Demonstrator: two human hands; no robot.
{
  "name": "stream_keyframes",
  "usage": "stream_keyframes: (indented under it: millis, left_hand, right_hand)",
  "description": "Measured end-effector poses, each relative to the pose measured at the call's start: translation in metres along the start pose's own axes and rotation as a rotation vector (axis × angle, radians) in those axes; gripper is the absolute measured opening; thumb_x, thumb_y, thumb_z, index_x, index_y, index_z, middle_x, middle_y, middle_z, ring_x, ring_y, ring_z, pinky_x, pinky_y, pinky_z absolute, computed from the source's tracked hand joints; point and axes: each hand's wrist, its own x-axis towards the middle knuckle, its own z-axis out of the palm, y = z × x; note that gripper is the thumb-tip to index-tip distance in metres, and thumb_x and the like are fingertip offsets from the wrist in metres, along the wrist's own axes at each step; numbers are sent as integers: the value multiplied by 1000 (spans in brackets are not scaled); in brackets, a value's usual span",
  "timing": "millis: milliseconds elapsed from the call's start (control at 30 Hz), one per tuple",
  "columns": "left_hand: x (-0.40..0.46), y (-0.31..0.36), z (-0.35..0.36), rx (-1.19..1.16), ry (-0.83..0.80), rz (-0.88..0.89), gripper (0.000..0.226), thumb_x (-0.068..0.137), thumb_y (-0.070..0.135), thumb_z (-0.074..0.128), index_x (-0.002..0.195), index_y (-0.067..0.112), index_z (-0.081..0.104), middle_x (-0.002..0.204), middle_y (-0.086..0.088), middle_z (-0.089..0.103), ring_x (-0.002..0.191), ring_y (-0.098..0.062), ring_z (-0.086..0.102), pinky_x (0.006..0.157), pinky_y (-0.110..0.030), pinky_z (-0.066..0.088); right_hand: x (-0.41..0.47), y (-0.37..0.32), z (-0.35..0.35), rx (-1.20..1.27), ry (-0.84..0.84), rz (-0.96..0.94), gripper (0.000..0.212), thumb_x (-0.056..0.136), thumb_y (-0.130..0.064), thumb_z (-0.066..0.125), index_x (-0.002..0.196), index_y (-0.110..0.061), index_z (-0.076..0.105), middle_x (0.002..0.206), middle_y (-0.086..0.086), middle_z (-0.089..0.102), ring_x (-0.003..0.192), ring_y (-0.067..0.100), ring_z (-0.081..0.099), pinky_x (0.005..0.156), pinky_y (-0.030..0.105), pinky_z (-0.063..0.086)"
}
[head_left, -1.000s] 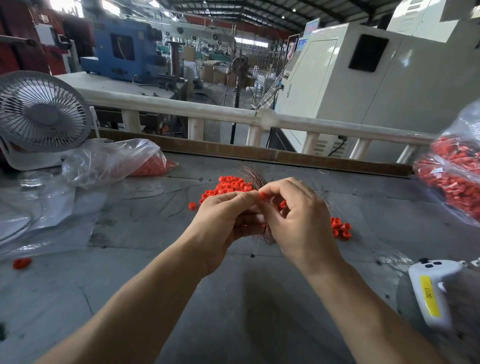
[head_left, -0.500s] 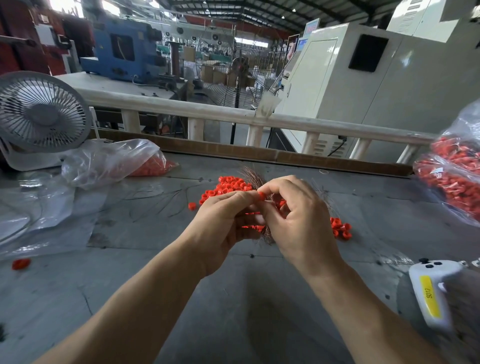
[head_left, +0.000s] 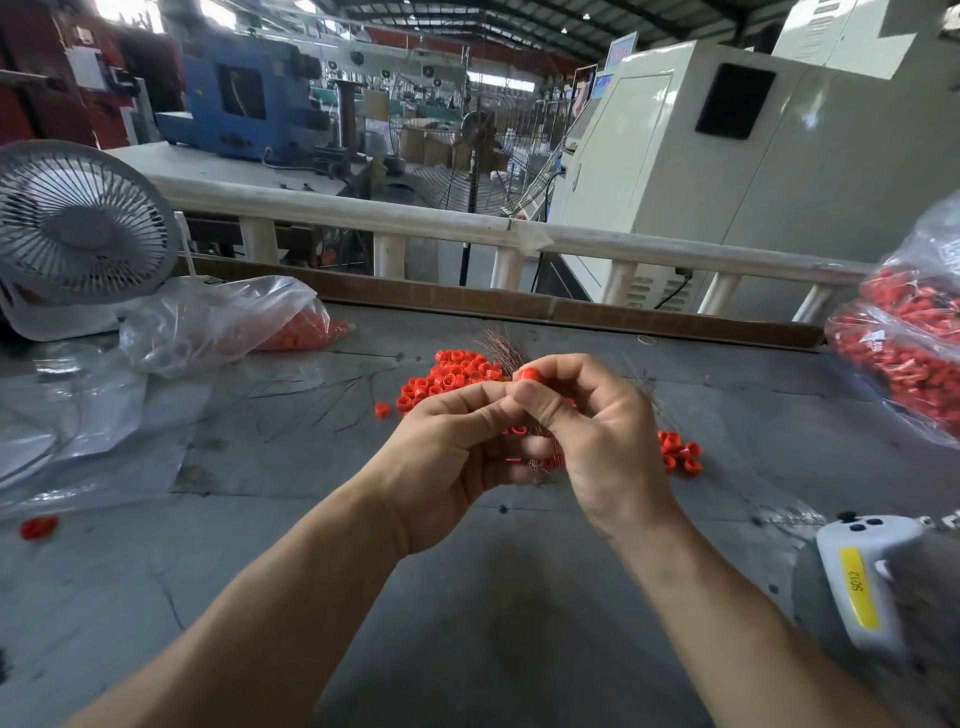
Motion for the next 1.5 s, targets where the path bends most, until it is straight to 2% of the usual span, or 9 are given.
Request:
stream_keyframes:
  millis: [300, 567, 800, 967, 1067, 1133, 1233, 1333, 1500]
  left_hand:
    - [1, -1, -2, -50, -19, -5, 12, 88, 12, 66, 87, 7, 77, 79, -9, 71, 68, -14, 70, 69, -26, 63]
    - [-1, 1, 1, -33, -47, 28, 20, 88, 17, 66, 99, 1, 66, 80, -10, 61, 69, -18, 60, 68, -29, 59]
    - [-2, 2, 3, -35, -43, 26, 30, 88, 16, 65, 112, -3, 62, 83, -11, 59, 70, -18, 58, 66, -27, 58]
    - [-1, 3, 1, 38, 51, 41, 19, 92, 12, 65, 107, 1, 67, 88, -15, 66, 75, -20, 67, 64, -29, 59]
    - [-1, 3, 0, 123, 126, 89, 12, 97, 9, 62, 102, 2, 70, 87, -14, 67, 72, -21, 65, 62, -32, 58]
    - [-2, 4, 1, 164, 138, 109, 13, 98, 10, 60, 98, 3, 71, 87, -12, 66, 68, -19, 62, 57, -29, 55]
    - [-2, 5, 3, 190, 133, 130, 16, 99, 10, 59, 92, 5, 72, 86, -12, 66, 67, -19, 61, 55, -28, 52]
    - [-3, 6, 5, 205, 135, 146, 19, 99, 10, 58, 87, 7, 72, 85, -11, 67, 66, -19, 61, 55, -28, 52]
    - [-2, 7, 4, 209, 158, 149, 15, 99, 11, 58, 94, 5, 72, 88, -13, 68, 68, -20, 61, 58, -29, 51]
  right_hand:
    - [3, 4, 3, 364, -122, 182, 27, 65, -37, 87, 85, -22, 78, 95, 7, 75, 78, 18, 66, 64, 27, 58]
    - [3, 5, -1, 315, -153, 114, 15, 80, -20, 83, 93, -15, 77, 91, 14, 72, 65, 17, 65, 53, 26, 55]
    - [1, 1, 1, 289, -126, 64, 15, 79, -21, 83, 91, -15, 76, 86, 13, 71, 60, 19, 64, 51, 27, 54]
    - [-1, -3, -1, -69, -44, -116, 8, 87, -13, 80, 89, -15, 73, 86, -4, 73, 68, 7, 72, 58, 18, 56]
    - [1, -4, -3, -359, 34, -256, 10, 86, -12, 81, 86, -15, 72, 87, -4, 69, 77, 5, 66, 68, 10, 48]
    - [3, -4, -5, -510, 86, -339, 10, 86, -12, 82, 84, -15, 72, 86, -7, 67, 84, 8, 62, 76, 14, 44]
    - [4, -6, -6, -570, 126, -429, 11, 85, -9, 81, 82, -14, 72, 85, -7, 67, 87, 13, 62, 79, 22, 46]
    - [4, -5, -5, -603, 145, -471, 11, 85, -9, 81, 82, -14, 71, 85, -6, 66, 85, 14, 61, 77, 21, 46]
    - [7, -3, -9, -592, 119, -471, 8, 90, -22, 80, 90, -19, 73, 86, -9, 61, 75, 11, 57, 68, 23, 45]
